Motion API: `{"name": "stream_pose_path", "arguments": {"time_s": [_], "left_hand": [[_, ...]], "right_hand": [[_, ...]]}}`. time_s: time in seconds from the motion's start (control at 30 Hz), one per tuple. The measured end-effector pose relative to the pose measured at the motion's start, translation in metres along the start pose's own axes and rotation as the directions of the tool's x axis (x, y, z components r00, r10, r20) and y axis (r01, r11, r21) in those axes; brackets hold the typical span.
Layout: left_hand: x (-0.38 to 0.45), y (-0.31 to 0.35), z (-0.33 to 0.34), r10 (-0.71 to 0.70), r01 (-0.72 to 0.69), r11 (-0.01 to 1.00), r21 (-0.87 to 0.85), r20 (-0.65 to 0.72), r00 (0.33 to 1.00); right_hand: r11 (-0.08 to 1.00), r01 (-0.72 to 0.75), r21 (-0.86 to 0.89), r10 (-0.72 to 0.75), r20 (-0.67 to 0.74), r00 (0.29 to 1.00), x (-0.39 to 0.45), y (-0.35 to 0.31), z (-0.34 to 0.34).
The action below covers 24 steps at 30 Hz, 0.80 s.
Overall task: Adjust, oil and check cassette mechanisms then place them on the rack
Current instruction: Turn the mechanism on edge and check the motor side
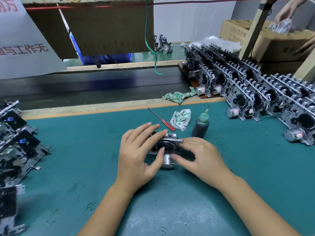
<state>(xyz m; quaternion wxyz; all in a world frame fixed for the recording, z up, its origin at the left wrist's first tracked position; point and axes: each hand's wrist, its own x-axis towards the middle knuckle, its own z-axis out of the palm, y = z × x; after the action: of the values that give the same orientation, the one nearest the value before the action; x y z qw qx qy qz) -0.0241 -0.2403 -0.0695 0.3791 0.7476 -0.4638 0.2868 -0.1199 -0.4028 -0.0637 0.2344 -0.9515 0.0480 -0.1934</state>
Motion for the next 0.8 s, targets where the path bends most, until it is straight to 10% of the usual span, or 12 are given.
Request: {"name": "stream_pose_path", "arguments": {"time_s": [0.4,0.57,0.8], "left_hand": [[0.002,-0.011,-0.011,-0.198,0.194,0.980,-0.044,-0.112,0.974],[0.000,-0.025,-0.022,-0.415,0.400,0.904,-0.151,-0.084,0.906],[0.000,-0.026,-0.033,-0.373,0.365,0.903,-0.225,0.008,0.928]], "right_hand": [[0.977,0.096,0.190,-0.032,-0.316,0.948,0.009,-0.015,-0.014],[0.966,0.188,-0.179,-0.195,-0.024,0.980,0.035,-0.036,-0.031],[0.852,0.361,-0.379,-0.278,0.258,0.925,0.063,-0.046,-0.033]]}}
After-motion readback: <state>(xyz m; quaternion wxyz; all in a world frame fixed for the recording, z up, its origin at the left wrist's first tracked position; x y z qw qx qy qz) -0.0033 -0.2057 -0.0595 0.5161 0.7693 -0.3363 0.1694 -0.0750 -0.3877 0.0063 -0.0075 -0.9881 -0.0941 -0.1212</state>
